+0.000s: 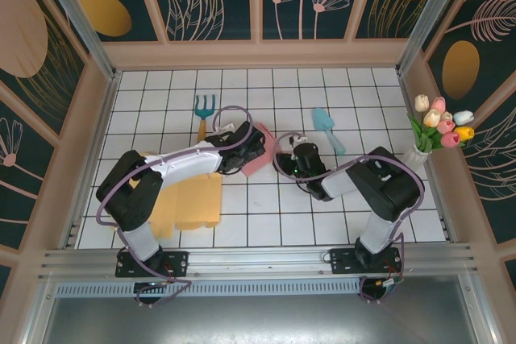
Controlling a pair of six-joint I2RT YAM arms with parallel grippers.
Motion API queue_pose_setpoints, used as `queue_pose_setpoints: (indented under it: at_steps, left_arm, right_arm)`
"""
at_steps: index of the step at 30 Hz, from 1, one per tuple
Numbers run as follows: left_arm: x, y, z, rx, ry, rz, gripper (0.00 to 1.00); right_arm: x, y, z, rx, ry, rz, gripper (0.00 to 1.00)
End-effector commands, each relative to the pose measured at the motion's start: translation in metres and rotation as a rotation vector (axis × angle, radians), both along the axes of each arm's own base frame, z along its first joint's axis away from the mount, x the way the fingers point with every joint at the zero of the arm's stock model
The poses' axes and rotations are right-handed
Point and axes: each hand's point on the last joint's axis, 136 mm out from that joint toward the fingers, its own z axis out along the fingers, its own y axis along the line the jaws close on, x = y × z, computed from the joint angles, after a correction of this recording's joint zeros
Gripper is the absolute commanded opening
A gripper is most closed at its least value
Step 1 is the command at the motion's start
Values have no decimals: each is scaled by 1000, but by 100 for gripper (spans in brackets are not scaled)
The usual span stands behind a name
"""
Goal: Fold the paper box
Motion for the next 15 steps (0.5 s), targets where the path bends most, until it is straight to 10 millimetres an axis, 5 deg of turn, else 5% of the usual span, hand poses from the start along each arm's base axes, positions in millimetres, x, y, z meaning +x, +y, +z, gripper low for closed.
queue_pose_setpoints:
  at_steps: [1, 5, 11, 15]
  left_arm:
    - [30, -5, 33, 7, -142, -103, 99]
    - [64, 9, 39, 31, -209, -171, 98]
    - [103, 3, 38, 59, -301, -344, 99]
    - [125, -4, 16, 102, -277, -428, 98]
  right_arm:
    - [-9, -2, -8, 5, 107, -1, 36]
    - [-9, -7, -4, 68, 137, 9, 1]
    - [-4, -6, -5, 100, 175, 19, 0]
    - [6, -5, -9, 134, 210, 32, 0]
